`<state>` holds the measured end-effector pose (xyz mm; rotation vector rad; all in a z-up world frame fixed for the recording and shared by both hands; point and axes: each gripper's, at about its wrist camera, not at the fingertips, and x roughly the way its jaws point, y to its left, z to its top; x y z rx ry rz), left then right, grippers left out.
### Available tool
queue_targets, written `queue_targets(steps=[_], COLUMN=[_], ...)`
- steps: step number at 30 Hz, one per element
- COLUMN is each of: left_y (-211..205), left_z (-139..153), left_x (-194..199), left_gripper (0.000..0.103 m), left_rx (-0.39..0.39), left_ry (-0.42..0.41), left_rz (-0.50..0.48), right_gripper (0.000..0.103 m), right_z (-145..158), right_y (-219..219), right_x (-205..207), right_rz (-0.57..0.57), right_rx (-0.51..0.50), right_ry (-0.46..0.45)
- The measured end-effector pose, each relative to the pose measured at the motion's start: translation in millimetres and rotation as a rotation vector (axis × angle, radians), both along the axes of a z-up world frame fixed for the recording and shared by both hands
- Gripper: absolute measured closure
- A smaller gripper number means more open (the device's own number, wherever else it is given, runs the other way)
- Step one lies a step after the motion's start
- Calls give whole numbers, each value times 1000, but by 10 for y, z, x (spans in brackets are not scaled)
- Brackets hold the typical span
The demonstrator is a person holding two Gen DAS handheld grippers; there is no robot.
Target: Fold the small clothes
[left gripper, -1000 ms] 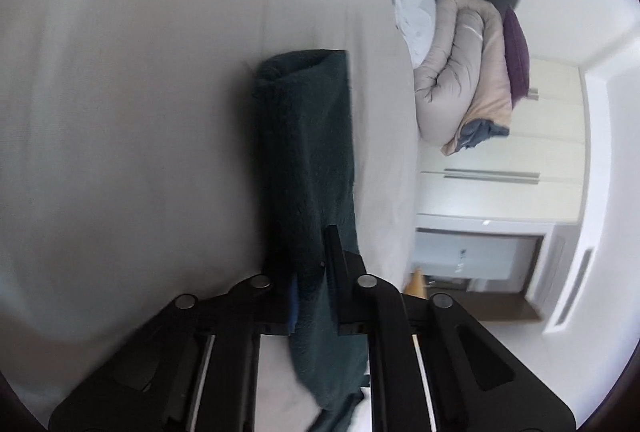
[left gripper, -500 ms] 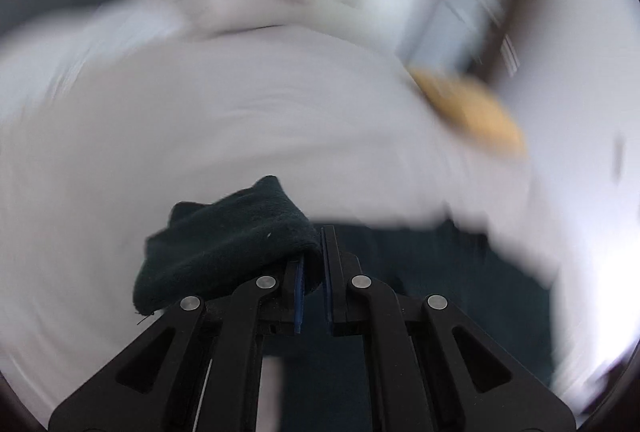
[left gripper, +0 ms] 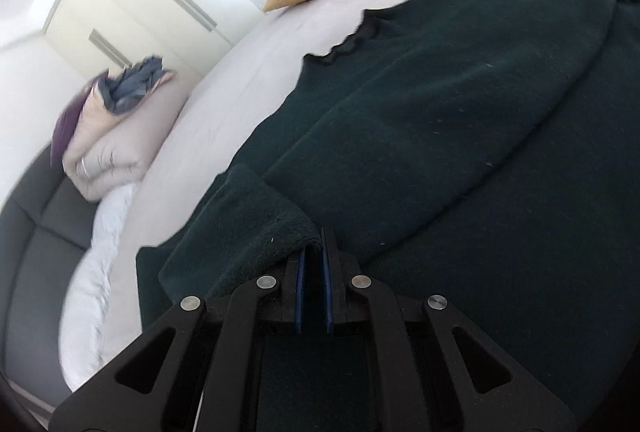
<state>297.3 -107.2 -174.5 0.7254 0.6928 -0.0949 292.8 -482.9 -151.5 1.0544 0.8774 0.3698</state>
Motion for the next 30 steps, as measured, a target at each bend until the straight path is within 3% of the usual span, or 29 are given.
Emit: queue_targets(steps=[3, 7, 9, 11, 13, 14, 16, 17, 19, 20, 21, 22, 23, 25, 28, 30], left_y=[-9, -31, -12, 104, 378, 588, 853, 910, 675, 398, 97, -299, -555, -699, -619, -579], left_z=[-30, -55, -45, 25, 204, 309, 442, 510, 651, 643, 546, 263, -22, -207, -119, -98], left_x=[46, 25, 29, 29, 122, 196, 305, 325, 346, 330, 298, 195, 43, -113, -36, -38], left_gripper=[97, 97, 97, 97, 97, 97, 97, 97, 97, 97, 97, 97, 97, 97, 97, 97], left_rx=[14, 69, 53, -31, -237, -379, -504, -510, -383, -261, -102, 161, 344, 443, 363, 374], left_ry=[-5, -34, -34, -8, 60, 93, 95, 64, -24, -47, -58, -64, -56, -84, -62, -77], left_rz=[-5, -19, -20, -1, 58, 113, 209, 241, 204, 126, 34, -116, -256, -350, -300, -300], right_gripper=[17, 17, 17, 17, 17, 17, 17, 17, 17, 17, 17, 17, 17, 17, 17, 17], right_z=[169, 684, 1050, 1351, 1513, 1551, 1527, 1494, 1411, 1358, 1339, 1322, 1321, 1347, 1364, 1323], right_y=[202, 655, 955, 1174, 1261, 1266, 1208, 1170, 1033, 884, 773, 628, 428, 126, -124, -154], right_x=[223, 615, 753, 809, 811, 790, 711, 677, 609, 565, 528, 488, 432, 357, 319, 368], right_rz=[67, 231, 312, 347, 350, 343, 332, 326, 294, 258, 234, 199, 153, 97, 67, 85], right_rx=[-67, -251, -367, -410, -392, -366, -319, -311, -304, -295, -288, -276, -263, -254, -289, -315], right_ry=[-17, -67, -142, -214, -248, -258, -261, -254, -228, -212, -207, -206, -209, -212, -209, -186])
